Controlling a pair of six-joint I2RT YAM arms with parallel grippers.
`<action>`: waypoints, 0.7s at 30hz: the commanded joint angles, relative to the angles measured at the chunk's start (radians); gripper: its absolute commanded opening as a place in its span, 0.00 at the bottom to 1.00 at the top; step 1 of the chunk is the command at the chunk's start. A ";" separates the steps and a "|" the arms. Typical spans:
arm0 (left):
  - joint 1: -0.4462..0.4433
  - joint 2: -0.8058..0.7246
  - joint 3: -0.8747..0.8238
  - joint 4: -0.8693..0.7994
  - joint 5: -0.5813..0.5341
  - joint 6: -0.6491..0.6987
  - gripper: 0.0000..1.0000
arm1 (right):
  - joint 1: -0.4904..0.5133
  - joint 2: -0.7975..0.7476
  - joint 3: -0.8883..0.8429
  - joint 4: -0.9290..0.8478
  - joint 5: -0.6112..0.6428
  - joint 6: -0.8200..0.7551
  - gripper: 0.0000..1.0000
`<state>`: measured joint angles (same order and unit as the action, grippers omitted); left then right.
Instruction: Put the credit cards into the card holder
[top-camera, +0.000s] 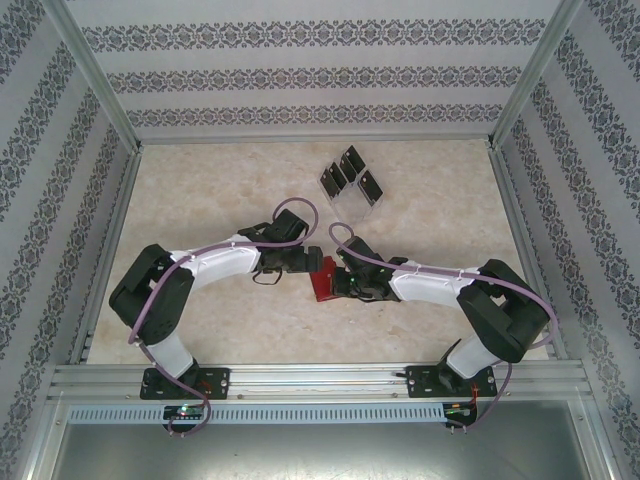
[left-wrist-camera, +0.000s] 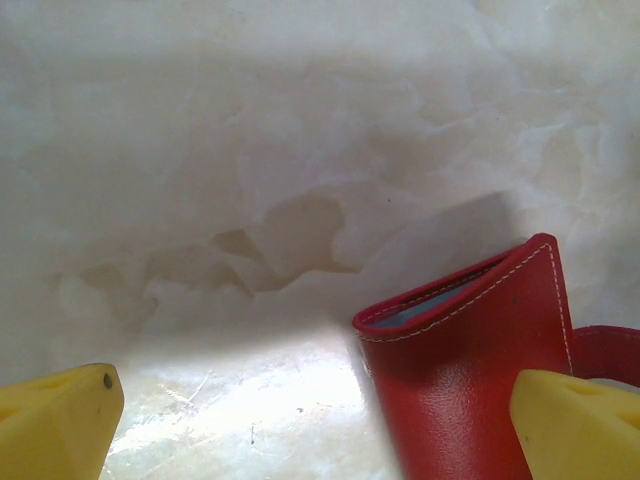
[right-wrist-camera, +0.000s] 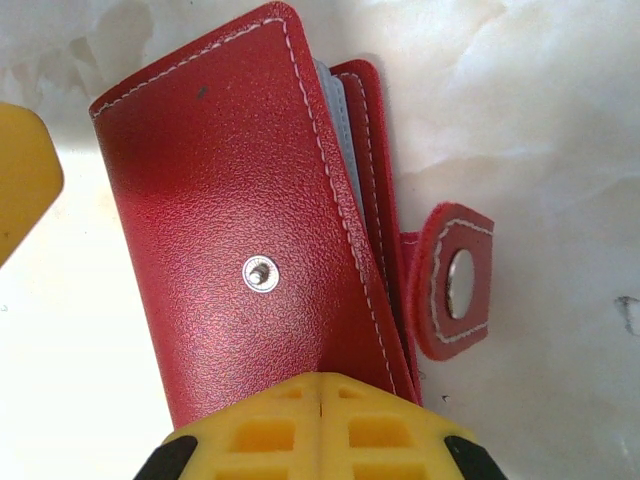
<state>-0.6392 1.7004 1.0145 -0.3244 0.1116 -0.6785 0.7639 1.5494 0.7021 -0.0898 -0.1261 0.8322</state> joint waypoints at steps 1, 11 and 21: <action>0.012 0.028 -0.009 0.028 0.020 -0.009 1.00 | 0.012 0.010 -0.034 -0.032 0.003 0.004 0.00; 0.012 0.093 0.020 -0.043 -0.023 0.022 1.00 | 0.012 0.009 -0.029 -0.040 0.002 0.004 0.00; 0.011 0.094 0.001 -0.065 -0.043 0.043 1.00 | -0.009 -0.094 0.068 -0.150 -0.009 -0.038 0.00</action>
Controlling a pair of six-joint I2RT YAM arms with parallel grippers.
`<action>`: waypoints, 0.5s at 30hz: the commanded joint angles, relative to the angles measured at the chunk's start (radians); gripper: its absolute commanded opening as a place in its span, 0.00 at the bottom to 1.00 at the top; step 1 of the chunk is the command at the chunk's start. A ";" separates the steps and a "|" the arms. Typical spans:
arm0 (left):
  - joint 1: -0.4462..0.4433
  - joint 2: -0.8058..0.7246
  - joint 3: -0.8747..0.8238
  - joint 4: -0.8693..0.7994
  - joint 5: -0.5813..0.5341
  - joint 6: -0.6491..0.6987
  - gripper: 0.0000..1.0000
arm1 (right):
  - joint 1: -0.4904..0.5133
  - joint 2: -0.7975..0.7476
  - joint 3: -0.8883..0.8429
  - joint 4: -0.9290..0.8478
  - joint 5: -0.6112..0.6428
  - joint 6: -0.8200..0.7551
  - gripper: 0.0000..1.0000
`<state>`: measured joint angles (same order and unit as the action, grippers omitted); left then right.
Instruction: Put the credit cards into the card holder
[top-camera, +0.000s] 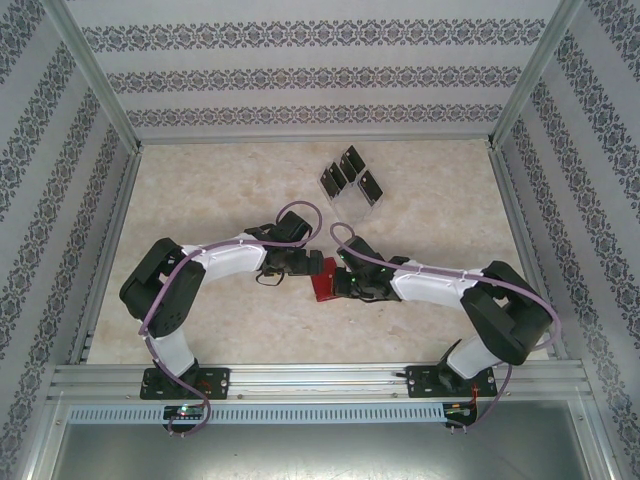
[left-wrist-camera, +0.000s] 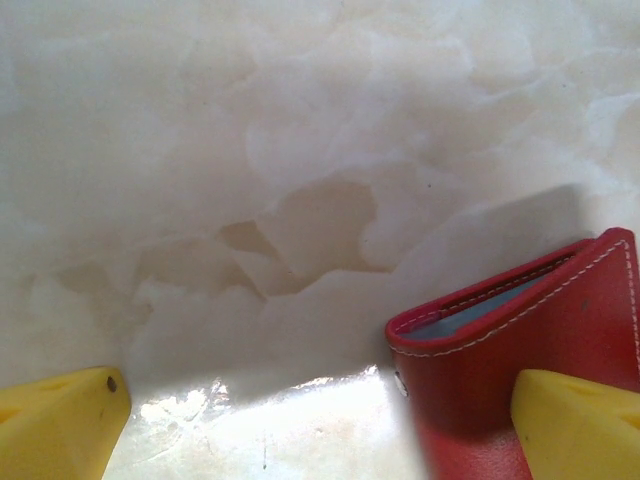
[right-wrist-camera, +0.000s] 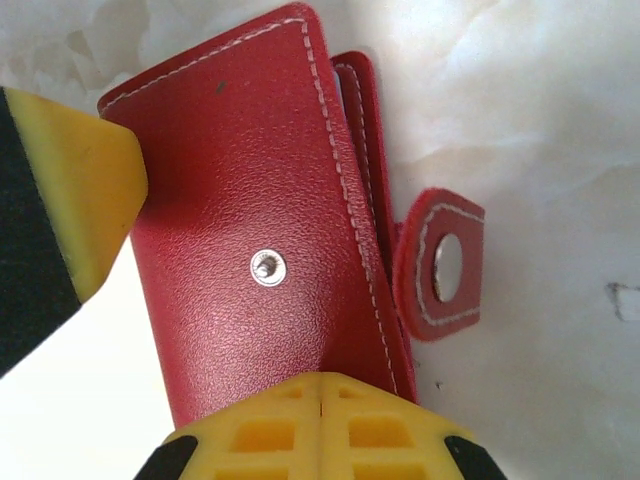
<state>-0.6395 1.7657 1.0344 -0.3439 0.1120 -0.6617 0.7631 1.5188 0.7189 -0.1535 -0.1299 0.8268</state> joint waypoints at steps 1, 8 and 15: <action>0.012 0.028 -0.021 -0.046 -0.043 0.029 1.00 | -0.021 -0.088 0.068 -0.113 0.000 -0.044 0.02; 0.012 0.026 -0.030 -0.054 -0.059 0.044 1.00 | -0.144 -0.146 0.194 -0.304 0.034 -0.147 0.21; 0.012 0.029 -0.022 -0.076 -0.076 0.054 1.00 | -0.162 -0.009 0.290 -0.398 0.024 -0.238 0.33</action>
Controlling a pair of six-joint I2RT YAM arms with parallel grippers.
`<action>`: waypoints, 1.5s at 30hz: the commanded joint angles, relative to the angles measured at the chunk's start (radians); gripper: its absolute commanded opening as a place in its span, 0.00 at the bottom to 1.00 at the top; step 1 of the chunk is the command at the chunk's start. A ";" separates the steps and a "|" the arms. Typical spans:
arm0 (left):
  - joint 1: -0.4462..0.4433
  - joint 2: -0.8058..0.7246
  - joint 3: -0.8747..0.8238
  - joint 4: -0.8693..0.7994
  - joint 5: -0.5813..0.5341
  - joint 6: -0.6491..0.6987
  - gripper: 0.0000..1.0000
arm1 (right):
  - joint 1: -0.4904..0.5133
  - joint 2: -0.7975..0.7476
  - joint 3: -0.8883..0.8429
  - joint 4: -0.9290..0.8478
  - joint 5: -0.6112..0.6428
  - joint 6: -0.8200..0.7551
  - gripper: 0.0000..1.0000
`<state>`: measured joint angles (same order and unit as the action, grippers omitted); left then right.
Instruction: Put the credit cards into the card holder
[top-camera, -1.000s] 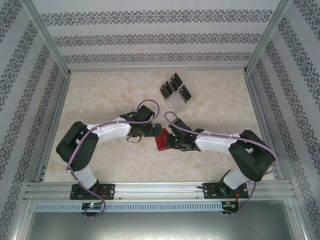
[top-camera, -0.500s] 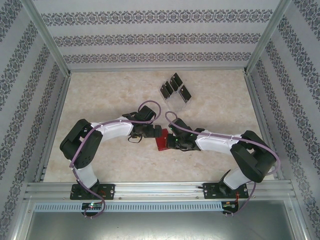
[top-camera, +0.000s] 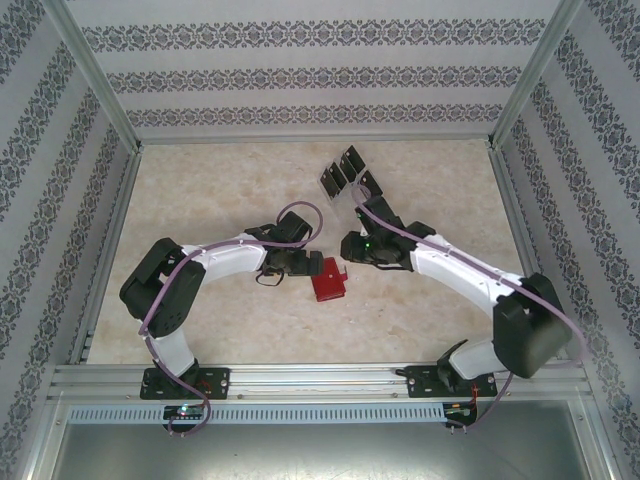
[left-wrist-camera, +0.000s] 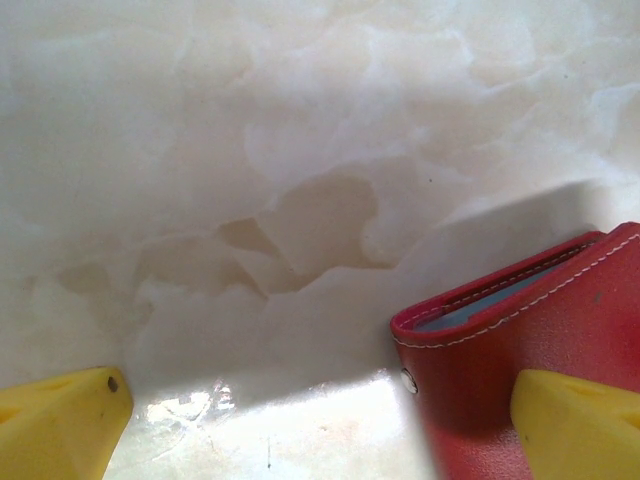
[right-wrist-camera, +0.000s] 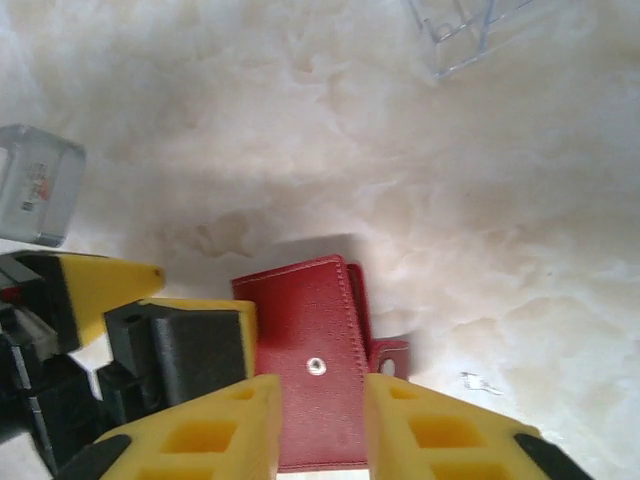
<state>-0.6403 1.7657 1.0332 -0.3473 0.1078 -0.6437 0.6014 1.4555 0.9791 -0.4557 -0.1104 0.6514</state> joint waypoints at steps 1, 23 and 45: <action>0.013 0.028 -0.021 -0.073 -0.072 0.036 1.00 | 0.004 0.075 0.039 -0.097 0.002 -0.070 0.33; 0.013 0.026 -0.024 -0.063 -0.069 0.033 1.00 | 0.049 0.211 0.081 -0.103 0.045 -0.111 0.24; 0.013 0.029 -0.025 -0.061 -0.071 0.038 1.00 | 0.035 0.164 0.067 -0.092 0.020 -0.115 0.00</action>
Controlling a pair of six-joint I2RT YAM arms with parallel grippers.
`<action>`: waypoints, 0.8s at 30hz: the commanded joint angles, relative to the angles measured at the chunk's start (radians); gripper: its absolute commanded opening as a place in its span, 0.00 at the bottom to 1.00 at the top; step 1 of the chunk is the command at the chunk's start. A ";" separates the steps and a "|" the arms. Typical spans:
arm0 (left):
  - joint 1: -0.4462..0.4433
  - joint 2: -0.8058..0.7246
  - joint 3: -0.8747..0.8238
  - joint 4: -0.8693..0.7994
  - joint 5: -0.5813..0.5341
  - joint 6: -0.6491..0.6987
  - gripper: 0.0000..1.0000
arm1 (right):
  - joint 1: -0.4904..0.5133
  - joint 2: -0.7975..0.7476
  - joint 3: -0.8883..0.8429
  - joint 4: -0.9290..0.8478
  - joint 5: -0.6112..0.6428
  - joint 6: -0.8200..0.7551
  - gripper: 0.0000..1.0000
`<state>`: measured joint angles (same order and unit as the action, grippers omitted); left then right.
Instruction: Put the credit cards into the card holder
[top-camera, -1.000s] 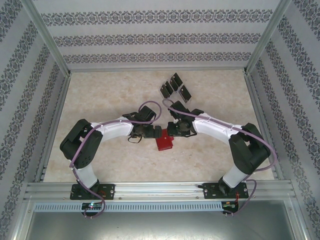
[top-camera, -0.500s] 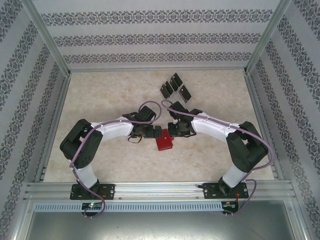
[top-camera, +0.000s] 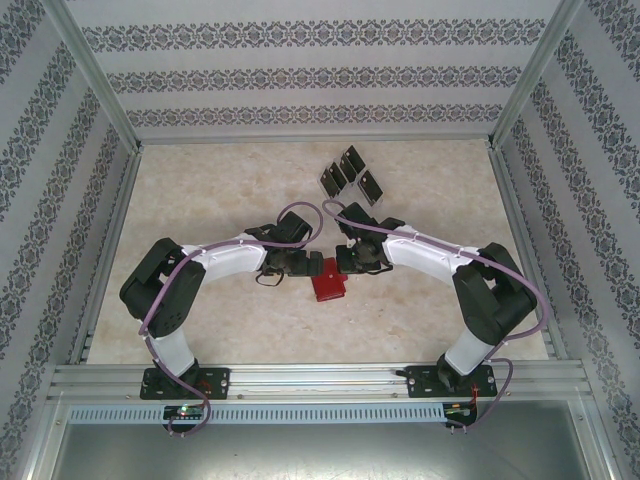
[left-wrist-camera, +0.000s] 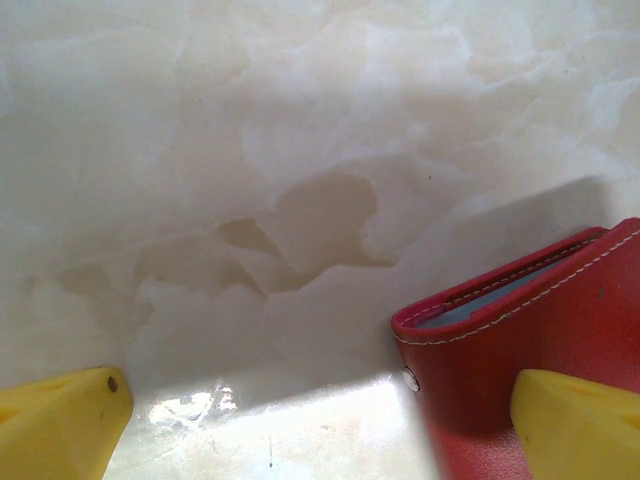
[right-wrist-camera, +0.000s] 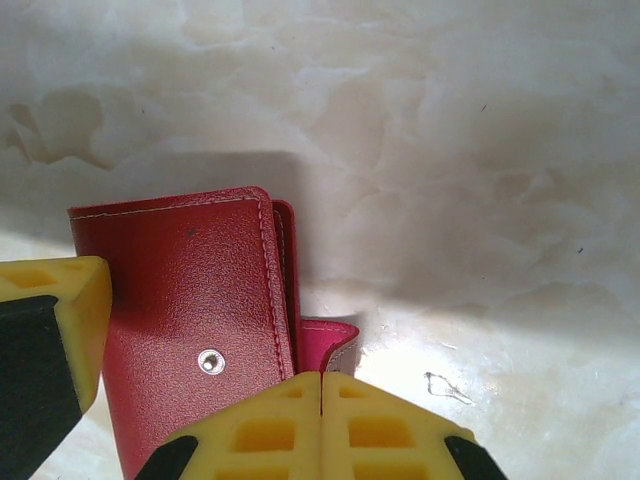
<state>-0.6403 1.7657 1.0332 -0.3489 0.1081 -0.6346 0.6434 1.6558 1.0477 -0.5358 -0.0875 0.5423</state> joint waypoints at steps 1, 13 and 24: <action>0.013 0.029 -0.025 -0.059 -0.071 0.029 1.00 | -0.007 -0.041 -0.002 -0.008 -0.014 -0.003 0.00; 0.012 0.035 -0.017 -0.061 -0.067 0.032 1.00 | 0.008 -0.018 0.008 0.044 -0.101 0.015 0.00; 0.011 0.035 -0.019 -0.059 -0.064 0.032 1.00 | 0.043 0.061 0.012 0.094 -0.136 0.043 0.00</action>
<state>-0.6403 1.7664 1.0332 -0.3489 0.1081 -0.6312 0.6731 1.6939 1.0477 -0.4595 -0.1986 0.5655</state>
